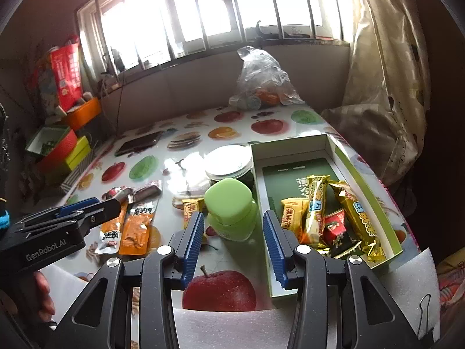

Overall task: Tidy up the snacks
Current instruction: 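Move both open grippers back over the snack pile, then grasp an orange konjac packet with the right gripper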

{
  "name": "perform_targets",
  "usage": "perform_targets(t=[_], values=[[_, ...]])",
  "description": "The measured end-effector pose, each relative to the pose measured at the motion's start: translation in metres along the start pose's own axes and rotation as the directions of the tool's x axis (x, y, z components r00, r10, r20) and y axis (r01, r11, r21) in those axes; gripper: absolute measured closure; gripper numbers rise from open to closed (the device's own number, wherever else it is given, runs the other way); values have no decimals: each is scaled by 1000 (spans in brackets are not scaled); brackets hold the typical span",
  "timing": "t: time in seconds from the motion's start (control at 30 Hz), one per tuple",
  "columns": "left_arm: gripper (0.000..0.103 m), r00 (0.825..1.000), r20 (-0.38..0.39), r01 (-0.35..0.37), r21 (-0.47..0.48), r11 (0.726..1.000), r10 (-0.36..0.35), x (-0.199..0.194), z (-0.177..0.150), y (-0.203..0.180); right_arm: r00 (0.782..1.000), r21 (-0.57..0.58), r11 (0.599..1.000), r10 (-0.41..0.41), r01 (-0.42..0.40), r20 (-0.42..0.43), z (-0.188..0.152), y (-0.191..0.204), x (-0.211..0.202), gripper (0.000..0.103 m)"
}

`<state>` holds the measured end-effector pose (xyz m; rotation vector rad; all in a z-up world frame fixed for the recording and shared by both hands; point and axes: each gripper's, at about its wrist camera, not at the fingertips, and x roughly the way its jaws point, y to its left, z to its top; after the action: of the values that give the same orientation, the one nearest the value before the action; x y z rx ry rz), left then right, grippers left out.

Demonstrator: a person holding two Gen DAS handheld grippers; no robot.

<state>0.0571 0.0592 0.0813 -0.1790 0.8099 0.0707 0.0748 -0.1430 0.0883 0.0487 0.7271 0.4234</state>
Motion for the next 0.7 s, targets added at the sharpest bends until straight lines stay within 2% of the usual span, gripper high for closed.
perform_targets(t=[0.3,0.7], values=[[57,997,-46,-67,-80,994,64,14,-13,49,997,-100,994,48,-53,-56,0,39,27,61],[57,992,-95,-101,-152,983,87,30,-24,88,985,-212,970,91,-122,-148,0,92,71,61]])
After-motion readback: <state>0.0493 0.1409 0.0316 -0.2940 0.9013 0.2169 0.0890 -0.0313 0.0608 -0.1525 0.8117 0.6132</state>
